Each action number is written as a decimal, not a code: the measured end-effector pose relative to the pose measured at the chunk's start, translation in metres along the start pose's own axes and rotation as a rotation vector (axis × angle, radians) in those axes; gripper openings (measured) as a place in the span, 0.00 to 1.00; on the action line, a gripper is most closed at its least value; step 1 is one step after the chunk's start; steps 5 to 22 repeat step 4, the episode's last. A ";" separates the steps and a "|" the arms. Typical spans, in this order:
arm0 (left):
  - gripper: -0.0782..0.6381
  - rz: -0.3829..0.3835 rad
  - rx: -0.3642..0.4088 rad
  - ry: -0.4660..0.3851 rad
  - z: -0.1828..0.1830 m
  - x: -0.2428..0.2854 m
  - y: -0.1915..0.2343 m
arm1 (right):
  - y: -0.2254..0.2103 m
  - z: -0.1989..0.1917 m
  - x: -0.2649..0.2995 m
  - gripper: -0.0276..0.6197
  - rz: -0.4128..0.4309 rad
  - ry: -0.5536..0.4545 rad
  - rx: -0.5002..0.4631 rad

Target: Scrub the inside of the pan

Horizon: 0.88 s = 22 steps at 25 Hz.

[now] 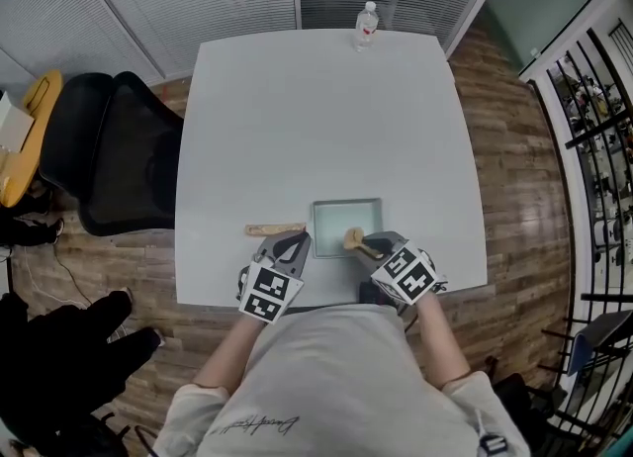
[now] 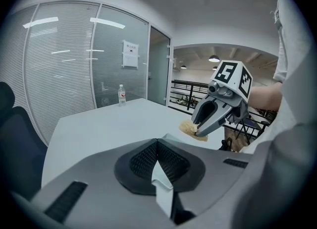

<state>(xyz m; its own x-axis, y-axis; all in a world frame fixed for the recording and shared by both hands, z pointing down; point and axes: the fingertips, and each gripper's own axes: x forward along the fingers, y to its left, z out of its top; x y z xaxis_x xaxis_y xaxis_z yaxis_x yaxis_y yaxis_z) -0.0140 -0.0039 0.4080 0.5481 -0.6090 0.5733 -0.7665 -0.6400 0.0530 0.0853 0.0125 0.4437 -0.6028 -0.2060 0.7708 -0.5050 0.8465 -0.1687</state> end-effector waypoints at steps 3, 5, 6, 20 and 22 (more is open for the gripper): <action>0.13 0.004 -0.002 -0.004 0.003 0.001 0.002 | -0.002 0.001 -0.001 0.15 0.002 0.004 -0.002; 0.13 0.006 -0.004 -0.006 0.004 0.001 0.003 | -0.003 0.001 -0.001 0.15 0.003 0.005 -0.003; 0.13 0.006 -0.004 -0.006 0.004 0.001 0.003 | -0.003 0.001 -0.001 0.15 0.003 0.005 -0.003; 0.13 0.006 -0.004 -0.006 0.004 0.001 0.003 | -0.003 0.001 -0.001 0.15 0.003 0.005 -0.003; 0.13 0.006 -0.004 -0.006 0.004 0.001 0.003 | -0.003 0.001 -0.001 0.15 0.003 0.005 -0.003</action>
